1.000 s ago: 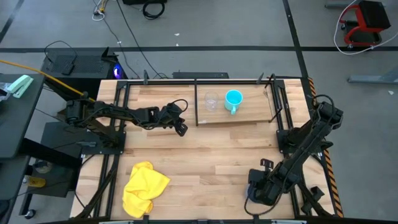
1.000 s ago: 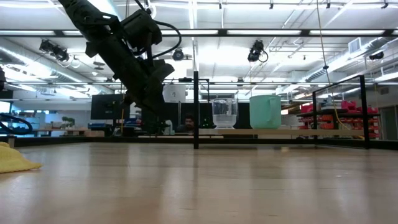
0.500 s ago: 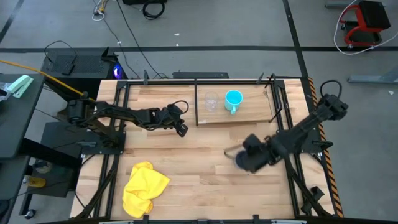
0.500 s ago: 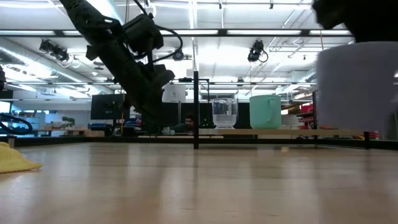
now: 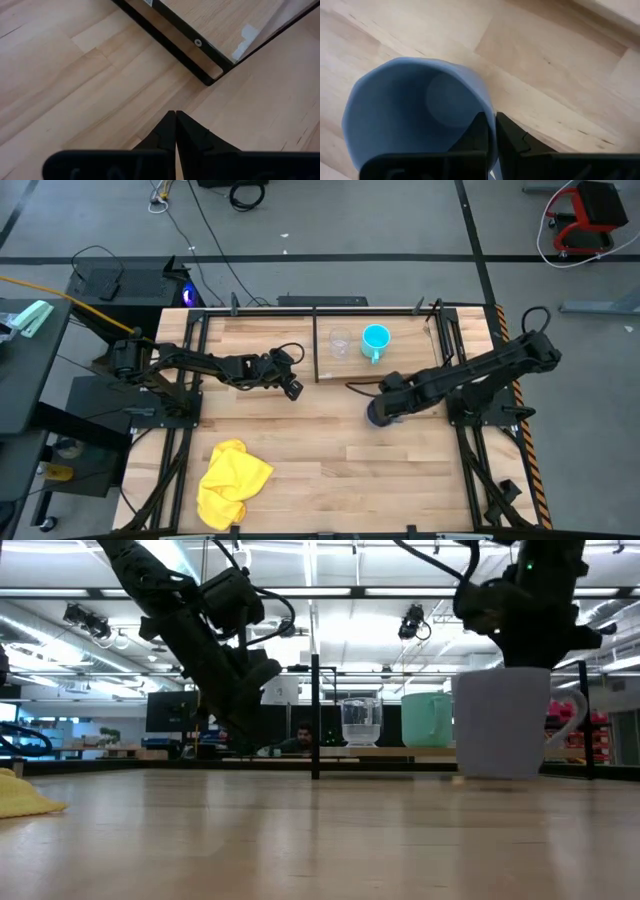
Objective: Stack small to large cups/mugs on shelf
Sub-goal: Put the purple mug on the shelf
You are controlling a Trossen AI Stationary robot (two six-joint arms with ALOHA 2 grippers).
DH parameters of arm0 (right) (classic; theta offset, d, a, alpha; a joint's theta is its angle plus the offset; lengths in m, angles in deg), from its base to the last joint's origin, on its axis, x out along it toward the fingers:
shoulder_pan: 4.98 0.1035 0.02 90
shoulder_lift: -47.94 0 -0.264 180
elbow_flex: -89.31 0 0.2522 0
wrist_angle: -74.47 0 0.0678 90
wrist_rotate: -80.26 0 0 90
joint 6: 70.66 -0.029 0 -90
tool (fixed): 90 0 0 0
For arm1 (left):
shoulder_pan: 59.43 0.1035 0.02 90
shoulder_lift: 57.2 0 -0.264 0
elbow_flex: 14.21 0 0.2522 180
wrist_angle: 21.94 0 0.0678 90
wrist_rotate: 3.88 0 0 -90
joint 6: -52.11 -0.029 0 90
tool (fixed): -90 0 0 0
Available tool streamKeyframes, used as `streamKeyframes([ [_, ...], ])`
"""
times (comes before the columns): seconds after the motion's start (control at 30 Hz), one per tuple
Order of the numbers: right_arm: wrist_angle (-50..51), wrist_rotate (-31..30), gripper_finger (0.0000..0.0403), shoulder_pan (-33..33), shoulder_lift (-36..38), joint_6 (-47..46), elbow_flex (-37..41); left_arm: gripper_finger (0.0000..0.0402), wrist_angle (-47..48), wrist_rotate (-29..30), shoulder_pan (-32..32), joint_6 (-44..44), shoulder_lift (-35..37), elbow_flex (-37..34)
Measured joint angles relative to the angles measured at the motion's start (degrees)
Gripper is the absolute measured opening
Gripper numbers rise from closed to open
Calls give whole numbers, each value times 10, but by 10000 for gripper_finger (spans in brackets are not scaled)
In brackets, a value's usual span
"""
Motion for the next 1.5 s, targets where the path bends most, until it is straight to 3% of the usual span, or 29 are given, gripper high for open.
streamKeyframes([
  [0.27,-14,9,17,-1,1,12,24,18,0,0,0,0,0,0],
  [0.7,-29,49,84,6,2,49,24,12,0,0,0,0,0,0],
  [1.1,-23,63,96,62,37,229,24,32,0,0,0,0,0,0],
  [1.37,-5,70,96,91,59,253,23,23,0,0,0,0,0,0],
  [1.5,-3,67,96,88,75,342,22,21,0,0,0,-1,0,0],
])
